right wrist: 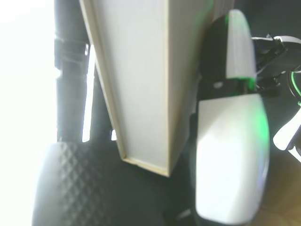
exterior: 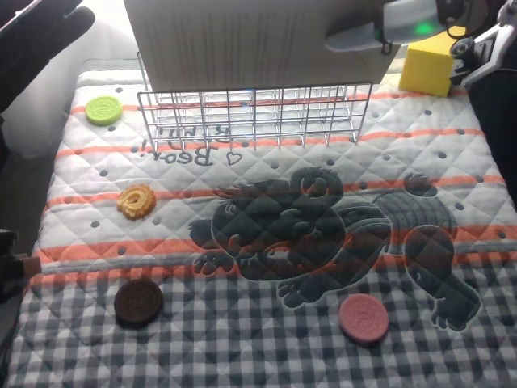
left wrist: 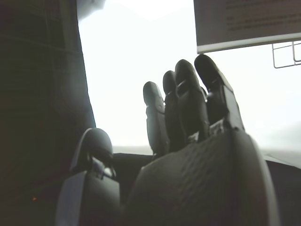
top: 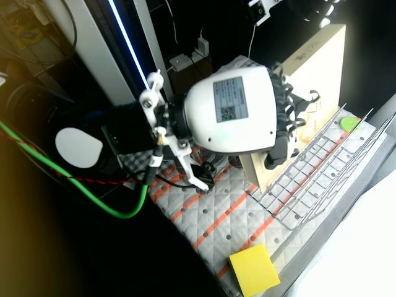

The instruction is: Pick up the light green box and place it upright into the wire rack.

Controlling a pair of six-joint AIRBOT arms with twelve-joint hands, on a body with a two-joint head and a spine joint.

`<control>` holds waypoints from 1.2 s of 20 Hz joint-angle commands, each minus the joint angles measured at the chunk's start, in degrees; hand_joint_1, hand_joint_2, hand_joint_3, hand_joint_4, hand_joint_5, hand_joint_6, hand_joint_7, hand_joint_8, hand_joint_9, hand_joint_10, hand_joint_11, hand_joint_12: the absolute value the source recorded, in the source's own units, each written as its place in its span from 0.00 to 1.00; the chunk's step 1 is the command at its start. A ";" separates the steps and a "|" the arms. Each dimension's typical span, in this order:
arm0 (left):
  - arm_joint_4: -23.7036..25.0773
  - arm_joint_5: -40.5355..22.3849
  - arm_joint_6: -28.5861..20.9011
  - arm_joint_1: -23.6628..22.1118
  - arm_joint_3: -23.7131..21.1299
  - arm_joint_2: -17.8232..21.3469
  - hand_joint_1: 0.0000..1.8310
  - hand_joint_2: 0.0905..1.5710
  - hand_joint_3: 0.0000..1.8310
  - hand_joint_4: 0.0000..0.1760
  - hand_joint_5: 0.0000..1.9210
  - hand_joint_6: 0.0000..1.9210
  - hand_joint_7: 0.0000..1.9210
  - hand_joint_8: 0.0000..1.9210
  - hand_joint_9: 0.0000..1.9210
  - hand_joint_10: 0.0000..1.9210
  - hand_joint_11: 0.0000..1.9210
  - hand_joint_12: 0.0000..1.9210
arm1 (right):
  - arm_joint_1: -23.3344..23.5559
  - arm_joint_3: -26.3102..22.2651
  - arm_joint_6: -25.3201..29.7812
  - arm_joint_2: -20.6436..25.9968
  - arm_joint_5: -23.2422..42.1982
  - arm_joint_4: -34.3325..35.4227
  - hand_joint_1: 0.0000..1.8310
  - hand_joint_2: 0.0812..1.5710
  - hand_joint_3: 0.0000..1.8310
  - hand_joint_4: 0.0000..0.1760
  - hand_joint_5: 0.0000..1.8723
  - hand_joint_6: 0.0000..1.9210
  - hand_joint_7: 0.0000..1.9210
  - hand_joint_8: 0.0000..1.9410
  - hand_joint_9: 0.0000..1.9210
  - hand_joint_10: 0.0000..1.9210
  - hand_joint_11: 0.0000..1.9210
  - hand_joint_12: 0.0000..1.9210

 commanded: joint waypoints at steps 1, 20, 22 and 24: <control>-0.39 -6.74 -0.38 -0.64 0.38 -0.20 0.20 0.70 0.00 0.21 0.29 0.00 0.21 0.00 0.21 0.00 0.01 0.42 | 1.24 0.24 0.18 0.15 6.21 2.70 0.61 0.75 0.00 0.00 0.44 0.63 0.74 0.00 0.82 0.00 0.74 0.20; 0.20 -6.51 -0.38 -0.89 0.71 -0.63 0.22 0.70 0.00 0.08 0.30 0.00 0.22 0.00 0.21 0.00 0.00 0.46 | -2.98 2.25 0.18 -3.10 6.15 7.14 0.41 0.74 0.00 0.00 0.32 0.02 0.49 0.00 0.53 0.00 0.46 0.18; 0.21 -6.28 -0.38 -1.05 0.81 -0.75 0.22 0.70 0.00 0.15 0.30 0.00 0.22 0.00 0.22 0.00 0.01 0.46 | -3.16 2.32 0.18 -3.44 6.17 7.31 0.33 0.71 0.00 0.00 0.22 0.00 0.34 0.00 0.36 0.00 0.19 0.40; 0.24 -6.21 -0.38 -1.21 0.87 -0.84 0.21 0.70 0.00 0.17 0.29 0.00 0.22 0.00 0.21 0.00 0.01 0.46 | -3.43 2.32 0.18 -3.62 6.23 7.46 0.31 0.69 0.00 0.12 0.18 0.00 0.25 0.00 0.25 0.00 0.10 0.41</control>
